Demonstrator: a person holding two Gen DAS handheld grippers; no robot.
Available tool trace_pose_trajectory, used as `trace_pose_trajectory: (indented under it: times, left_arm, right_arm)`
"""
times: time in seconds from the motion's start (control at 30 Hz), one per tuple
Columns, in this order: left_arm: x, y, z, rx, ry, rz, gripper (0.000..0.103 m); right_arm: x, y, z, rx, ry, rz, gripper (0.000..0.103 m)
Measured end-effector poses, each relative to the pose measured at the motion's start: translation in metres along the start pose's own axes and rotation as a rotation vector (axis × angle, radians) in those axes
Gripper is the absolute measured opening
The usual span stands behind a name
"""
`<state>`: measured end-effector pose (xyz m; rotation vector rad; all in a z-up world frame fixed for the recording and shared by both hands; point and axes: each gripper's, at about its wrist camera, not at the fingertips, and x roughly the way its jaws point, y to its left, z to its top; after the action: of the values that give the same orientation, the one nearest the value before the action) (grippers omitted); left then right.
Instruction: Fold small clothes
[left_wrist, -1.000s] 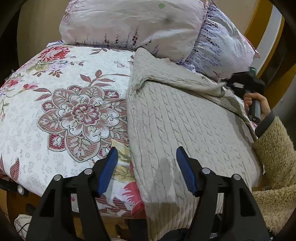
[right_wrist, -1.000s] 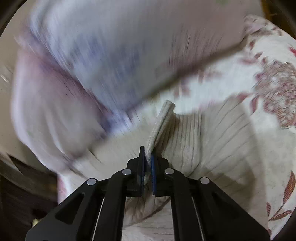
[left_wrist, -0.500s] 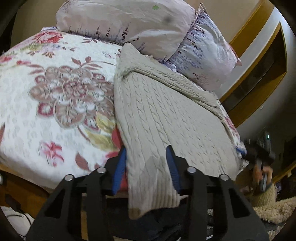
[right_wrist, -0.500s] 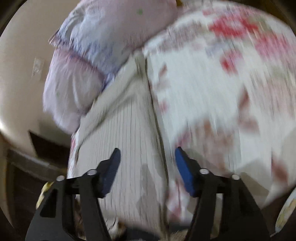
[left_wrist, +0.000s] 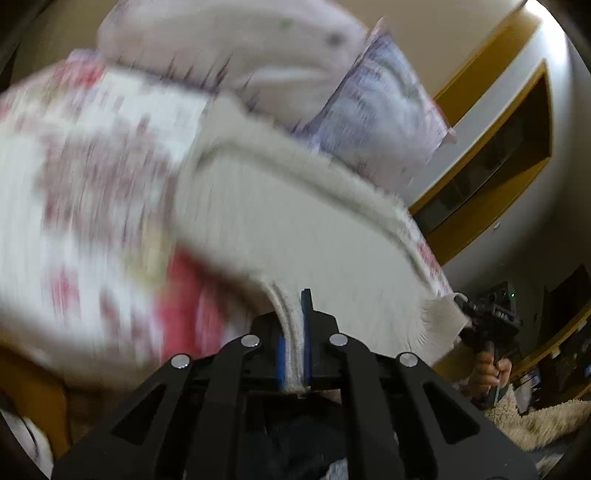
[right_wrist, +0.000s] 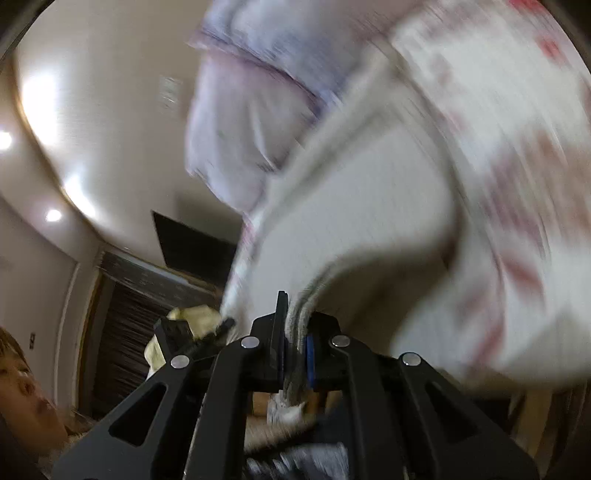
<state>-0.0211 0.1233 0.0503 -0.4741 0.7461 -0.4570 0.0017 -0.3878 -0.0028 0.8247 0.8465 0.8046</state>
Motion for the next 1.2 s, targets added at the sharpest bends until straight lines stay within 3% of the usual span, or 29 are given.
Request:
trace_pose_trajectory:
  times: [0.1, 0.2, 0.33, 0.37, 0.4, 0.47, 0.57, 0.63, 0.73, 0.87, 0.9, 0.93, 1.07, 1.2]
  left_arm:
    - [0.006, -0.004, 0.062, 0.035, -0.095, 0.023, 0.007]
    - [0.030, 0.000, 0.133, 0.058, -0.174, 0.075, 0.007]
    - [0.094, 0.016, 0.207, 0.065, -0.174, 0.160, 0.008]
    - [0.115, 0.026, 0.219, 0.050, -0.141, 0.189, 0.011]
    - [0.126, 0.033, 0.224, 0.026, -0.116, 0.204, 0.015]
    - [0.140, 0.057, 0.229, -0.062, -0.053, 0.237, 0.048]
    - [0.121, 0.082, 0.217, -0.101, -0.075, 0.224, 0.072]
    - [0.117, 0.096, 0.208, -0.133, -0.026, 0.179, 0.072]
    - [0.127, 0.109, 0.192, -0.174, 0.064, 0.152, 0.069]
    - [0.153, 0.111, 0.178, -0.182, 0.155, 0.171, 0.048]
    - [0.152, 0.108, 0.176, -0.170, 0.124, 0.178, 0.046]
    - [0.156, 0.106, 0.174, -0.178, 0.140, 0.167, 0.034]
    - [0.156, 0.105, 0.173, -0.287, 0.126, 0.137, 0.020]
    - [0.144, 0.055, 0.189, -0.298, 0.053, -0.024, 0.018]
  right_arm:
    - [-0.001, 0.034, 0.050, -0.076, -0.098, 0.030, 0.008]
    - [0.018, 0.055, 0.121, -0.133, -0.231, 0.023, 0.008]
    - [0.059, 0.037, 0.202, -0.073, -0.318, -0.043, 0.009]
    - [0.071, 0.028, 0.215, -0.052, -0.318, -0.090, 0.017]
    - [0.086, 0.014, 0.229, -0.018, -0.307, -0.163, 0.038]
    - [0.098, -0.004, 0.237, 0.034, -0.283, -0.243, 0.076]
    - [0.082, -0.011, 0.233, 0.006, -0.338, -0.221, 0.092]
    - [0.070, -0.009, 0.229, -0.061, -0.383, -0.252, 0.094]
    - [0.071, -0.021, 0.226, -0.043, -0.372, -0.233, 0.095]
    - [0.077, -0.034, 0.233, 0.009, -0.332, -0.222, 0.095]
    - [0.075, -0.034, 0.232, 0.008, -0.337, -0.213, 0.095]
    - [0.071, -0.033, 0.231, 0.008, -0.346, -0.203, 0.095]
    - [0.065, -0.037, 0.231, 0.031, -0.350, -0.148, 0.095]
    - [0.051, -0.037, 0.234, 0.040, -0.367, -0.109, 0.095]
